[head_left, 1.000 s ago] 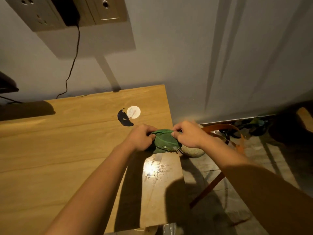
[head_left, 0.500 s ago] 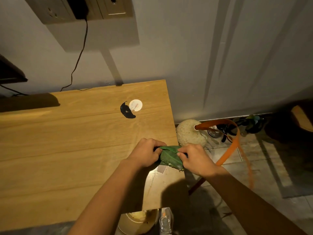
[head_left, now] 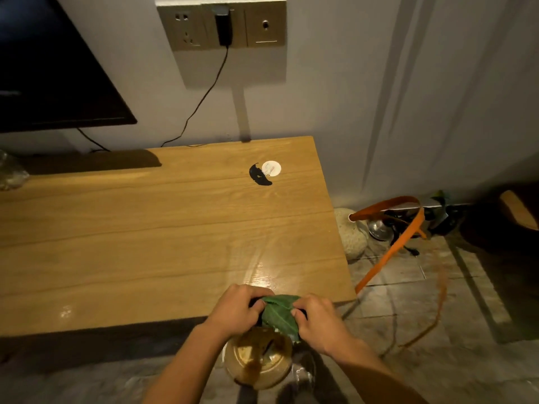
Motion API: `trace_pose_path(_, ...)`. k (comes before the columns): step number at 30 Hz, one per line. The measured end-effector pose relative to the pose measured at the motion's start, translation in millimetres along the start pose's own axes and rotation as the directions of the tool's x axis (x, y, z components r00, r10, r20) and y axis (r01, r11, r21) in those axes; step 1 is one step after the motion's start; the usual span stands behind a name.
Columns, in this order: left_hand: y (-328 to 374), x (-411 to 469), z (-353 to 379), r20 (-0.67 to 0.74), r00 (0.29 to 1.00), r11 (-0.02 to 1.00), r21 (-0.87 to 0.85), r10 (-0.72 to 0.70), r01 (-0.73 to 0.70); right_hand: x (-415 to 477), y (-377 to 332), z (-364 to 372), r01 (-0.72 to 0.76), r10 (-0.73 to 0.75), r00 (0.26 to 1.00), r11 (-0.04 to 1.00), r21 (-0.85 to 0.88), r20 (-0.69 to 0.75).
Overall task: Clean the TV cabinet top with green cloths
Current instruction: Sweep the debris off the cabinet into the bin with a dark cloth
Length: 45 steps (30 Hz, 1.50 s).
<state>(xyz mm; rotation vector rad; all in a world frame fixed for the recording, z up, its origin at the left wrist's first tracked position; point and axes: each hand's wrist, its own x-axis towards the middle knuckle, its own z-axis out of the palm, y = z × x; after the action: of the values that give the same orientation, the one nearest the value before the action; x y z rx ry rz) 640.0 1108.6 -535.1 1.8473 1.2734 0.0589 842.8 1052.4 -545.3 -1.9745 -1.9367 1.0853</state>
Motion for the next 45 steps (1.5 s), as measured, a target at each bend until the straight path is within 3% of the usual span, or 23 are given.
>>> trace_pose_path(8, -39, -84, 2, -0.06, 0.998, 0.997, 0.078, -0.019, 0.024, -24, -43, 52, 0.03, -0.029, 0.999, 0.994, -0.102, 0.016)
trace_pose_path(20, -11, -124, -48, -0.131, 0.989, 0.995, 0.087, 0.06, -0.049, -50, -101, -8, 0.072, -0.068, 0.997, 0.988, -0.136, 0.037)
trace_pose_path(26, 17, -147, -85, -0.172, 0.983, 0.994, 0.09, 0.072, -0.057, -67, -136, -39, 0.051, -0.05, 0.999, 0.998, -0.024, 0.019)
trace_pose_path(33, 31, -180, -139, -0.314, 0.949, 0.995, 0.084, -0.019, 0.048, -55, -202, -82, 0.167, -0.165, 0.982, 0.986, -0.017, 0.097)
trace_pose_path(45, 9, -255, -179, -0.447, 0.853, 0.963, -0.143, -0.27, 0.23, -34, -286, -85, 0.434, -0.413, 0.87, 0.901, -0.02, 0.27)
